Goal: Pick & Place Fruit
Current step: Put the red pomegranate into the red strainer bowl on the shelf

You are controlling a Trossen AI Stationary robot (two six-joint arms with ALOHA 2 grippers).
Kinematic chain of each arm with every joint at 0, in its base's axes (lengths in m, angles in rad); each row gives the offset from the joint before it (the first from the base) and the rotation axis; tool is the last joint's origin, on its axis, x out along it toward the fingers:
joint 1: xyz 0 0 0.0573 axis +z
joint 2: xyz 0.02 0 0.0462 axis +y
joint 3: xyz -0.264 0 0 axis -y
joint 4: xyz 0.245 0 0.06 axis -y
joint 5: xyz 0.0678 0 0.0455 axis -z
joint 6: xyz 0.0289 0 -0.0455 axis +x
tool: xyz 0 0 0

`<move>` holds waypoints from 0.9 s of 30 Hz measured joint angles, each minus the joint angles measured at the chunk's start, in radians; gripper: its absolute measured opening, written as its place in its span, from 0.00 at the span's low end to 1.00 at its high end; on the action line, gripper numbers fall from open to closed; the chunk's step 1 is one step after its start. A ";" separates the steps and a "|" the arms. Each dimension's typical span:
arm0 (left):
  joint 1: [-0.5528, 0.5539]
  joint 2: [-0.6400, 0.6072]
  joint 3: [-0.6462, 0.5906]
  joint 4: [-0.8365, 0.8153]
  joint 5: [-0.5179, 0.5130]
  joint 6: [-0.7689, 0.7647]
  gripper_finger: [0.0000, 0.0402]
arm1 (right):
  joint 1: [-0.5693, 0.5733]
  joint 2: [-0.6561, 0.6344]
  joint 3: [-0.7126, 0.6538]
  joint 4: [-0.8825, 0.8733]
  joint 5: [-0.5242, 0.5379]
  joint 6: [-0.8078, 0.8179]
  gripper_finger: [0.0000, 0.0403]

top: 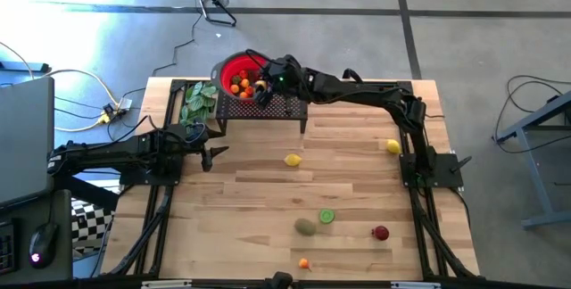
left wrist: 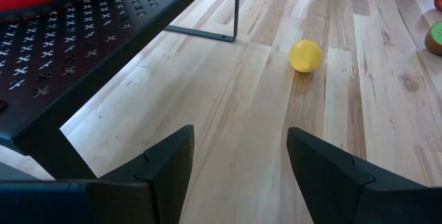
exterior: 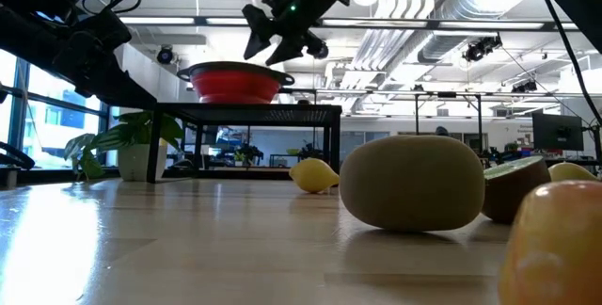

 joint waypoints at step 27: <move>0.000 0.000 0.000 -0.010 0.001 0.000 0.57 | 0.186 -0.294 0.000 -0.361 0.059 -0.017 0.35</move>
